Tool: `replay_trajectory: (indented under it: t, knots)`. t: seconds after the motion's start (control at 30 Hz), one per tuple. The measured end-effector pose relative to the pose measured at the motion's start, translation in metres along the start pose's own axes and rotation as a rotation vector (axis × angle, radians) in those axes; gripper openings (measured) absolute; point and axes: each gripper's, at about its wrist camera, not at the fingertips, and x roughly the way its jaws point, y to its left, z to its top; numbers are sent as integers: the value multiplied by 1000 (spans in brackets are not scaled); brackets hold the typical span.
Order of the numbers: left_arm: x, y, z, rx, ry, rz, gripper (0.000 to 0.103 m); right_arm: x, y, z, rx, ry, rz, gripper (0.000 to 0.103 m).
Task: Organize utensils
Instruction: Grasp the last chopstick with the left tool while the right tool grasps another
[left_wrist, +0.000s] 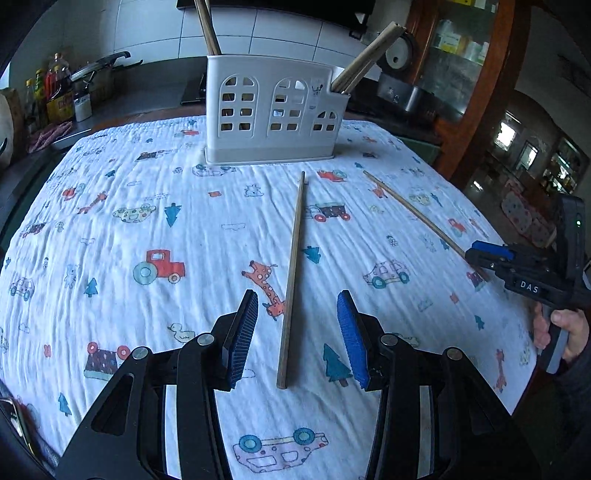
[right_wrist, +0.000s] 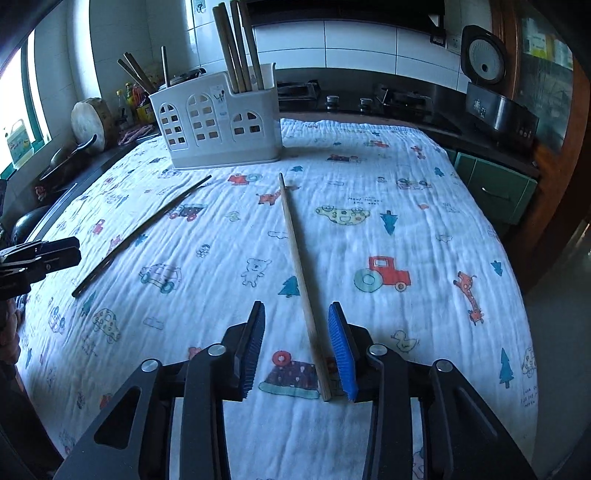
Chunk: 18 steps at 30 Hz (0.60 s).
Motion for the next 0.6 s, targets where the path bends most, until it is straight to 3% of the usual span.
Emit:
replay_trajectory:
  t: [0.6]
  knots:
    - [28,-1,-1,19,65,19,22,14,-3,-2,3,51,-38,10]
